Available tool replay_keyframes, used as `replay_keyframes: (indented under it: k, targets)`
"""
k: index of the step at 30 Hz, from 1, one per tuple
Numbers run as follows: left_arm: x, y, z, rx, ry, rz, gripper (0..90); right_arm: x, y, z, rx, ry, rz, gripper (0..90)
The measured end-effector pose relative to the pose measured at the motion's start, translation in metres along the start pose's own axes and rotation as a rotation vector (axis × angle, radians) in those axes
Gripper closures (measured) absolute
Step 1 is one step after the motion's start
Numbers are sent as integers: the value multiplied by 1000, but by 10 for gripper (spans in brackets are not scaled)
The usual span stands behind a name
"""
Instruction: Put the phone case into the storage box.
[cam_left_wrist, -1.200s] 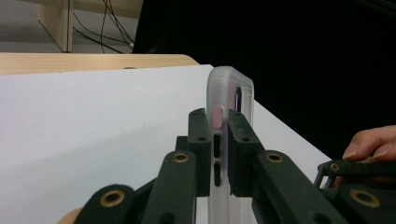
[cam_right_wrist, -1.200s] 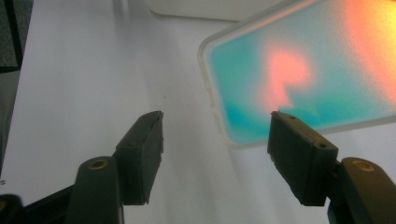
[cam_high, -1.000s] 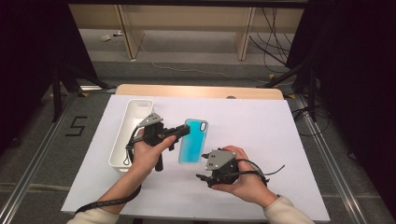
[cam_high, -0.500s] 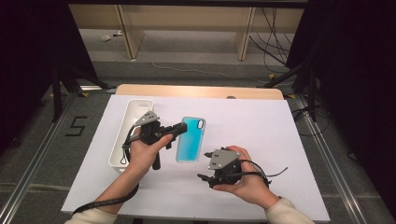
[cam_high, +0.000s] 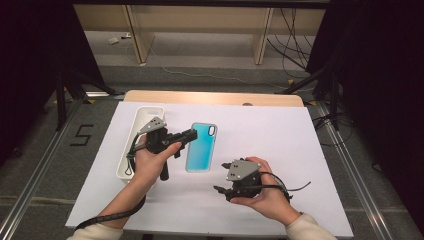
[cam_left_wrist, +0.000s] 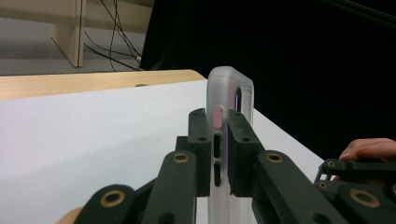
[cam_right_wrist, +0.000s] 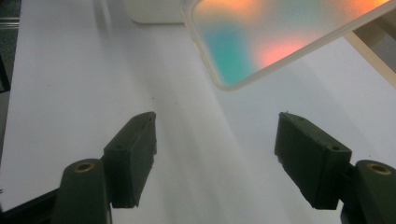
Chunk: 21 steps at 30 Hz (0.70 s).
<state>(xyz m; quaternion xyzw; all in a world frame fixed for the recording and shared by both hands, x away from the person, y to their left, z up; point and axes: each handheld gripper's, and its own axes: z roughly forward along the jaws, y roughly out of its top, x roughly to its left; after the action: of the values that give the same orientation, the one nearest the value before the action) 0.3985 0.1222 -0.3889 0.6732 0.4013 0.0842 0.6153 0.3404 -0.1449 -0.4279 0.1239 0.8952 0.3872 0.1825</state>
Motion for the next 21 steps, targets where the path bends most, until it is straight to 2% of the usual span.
replay_keyframes:
  k: [21]
  targets:
    - [3, 8, -9, -17, 2, 15, 818, -2, -7, -4, -14, -20, 35, 295]
